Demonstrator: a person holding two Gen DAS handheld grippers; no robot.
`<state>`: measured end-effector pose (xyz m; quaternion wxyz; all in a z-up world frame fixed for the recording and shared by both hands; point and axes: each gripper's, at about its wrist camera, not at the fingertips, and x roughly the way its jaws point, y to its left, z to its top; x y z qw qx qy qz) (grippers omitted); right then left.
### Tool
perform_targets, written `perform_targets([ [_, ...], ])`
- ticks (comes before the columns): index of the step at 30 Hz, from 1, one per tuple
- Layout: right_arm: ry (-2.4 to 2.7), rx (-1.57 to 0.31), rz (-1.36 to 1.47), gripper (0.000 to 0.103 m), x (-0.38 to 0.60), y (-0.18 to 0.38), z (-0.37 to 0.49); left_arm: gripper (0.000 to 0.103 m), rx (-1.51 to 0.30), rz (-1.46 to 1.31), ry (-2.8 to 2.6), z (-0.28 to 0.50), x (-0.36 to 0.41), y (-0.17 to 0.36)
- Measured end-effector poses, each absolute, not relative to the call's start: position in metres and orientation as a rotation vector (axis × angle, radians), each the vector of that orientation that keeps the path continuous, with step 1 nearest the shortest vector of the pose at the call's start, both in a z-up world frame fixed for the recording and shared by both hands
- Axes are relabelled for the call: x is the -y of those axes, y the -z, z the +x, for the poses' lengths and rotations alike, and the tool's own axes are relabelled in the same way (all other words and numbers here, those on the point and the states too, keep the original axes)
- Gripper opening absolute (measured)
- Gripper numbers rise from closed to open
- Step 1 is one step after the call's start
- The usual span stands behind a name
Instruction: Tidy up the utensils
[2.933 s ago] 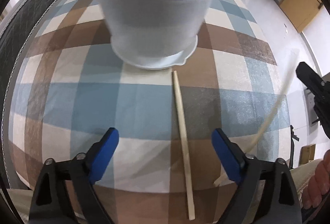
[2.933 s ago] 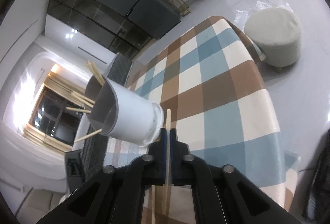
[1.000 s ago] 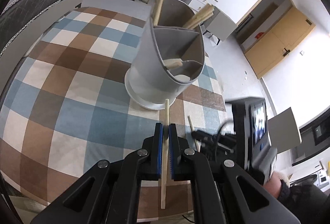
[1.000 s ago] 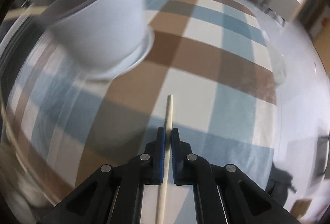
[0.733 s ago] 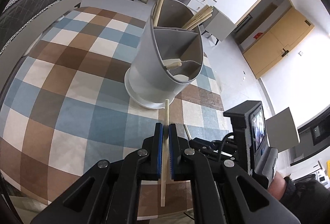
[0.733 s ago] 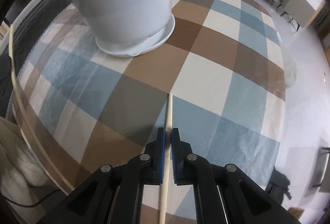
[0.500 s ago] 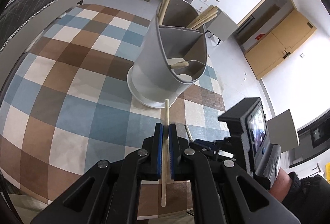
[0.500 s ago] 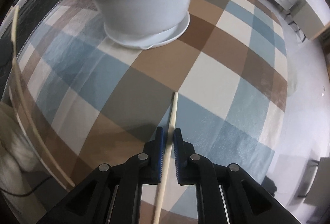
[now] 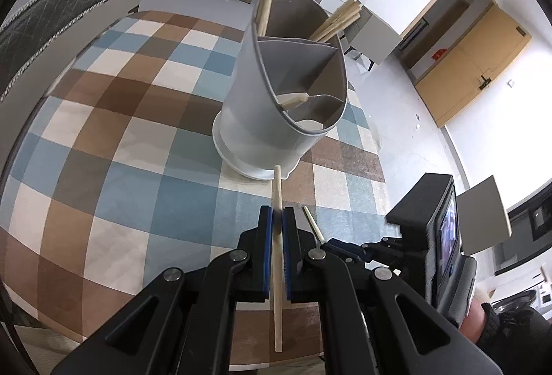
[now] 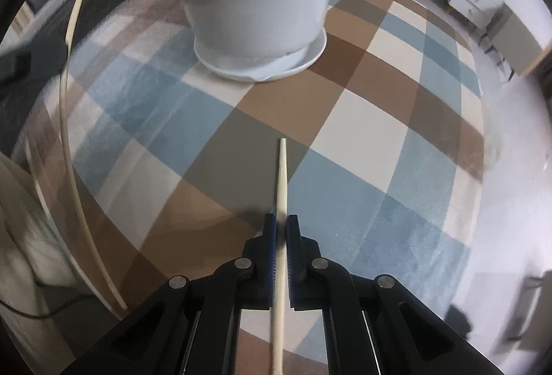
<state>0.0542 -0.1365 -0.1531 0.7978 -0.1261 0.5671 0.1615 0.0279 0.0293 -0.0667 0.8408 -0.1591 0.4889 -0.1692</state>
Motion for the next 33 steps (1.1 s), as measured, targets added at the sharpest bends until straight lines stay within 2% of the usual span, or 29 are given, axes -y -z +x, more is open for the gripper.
perform_targets([
  [11, -0.396, -0.978, 0.230, 0.004, 0.189, 0.106, 0.032, 0.001, -1.004, -0.232, 0.340, 0.010, -0.013, 0.048],
  [20, -0.468, -0.854, 0.346, 0.004, 0.201, 0.083, 0.012, 0.001, -0.963, -0.135, 0.323, -0.009, 0.004, 0.025],
  [24, -0.496, -0.803, 0.346, 0.000, 0.201, 0.074, 0.008, 0.001, -0.958, -0.110, 0.310, -0.013, 0.010, 0.020],
  [28, -0.513, -0.812, 0.336, 0.000, 0.198, 0.075, 0.006, 0.001, -0.956, -0.091, 0.305, -0.015, 0.015, 0.016],
  [33, -0.503, -0.942, 0.361, 0.003, 0.201, 0.096, 0.021, 0.001, -0.951, -0.087, 0.293, -0.019, 0.006, 0.016],
])
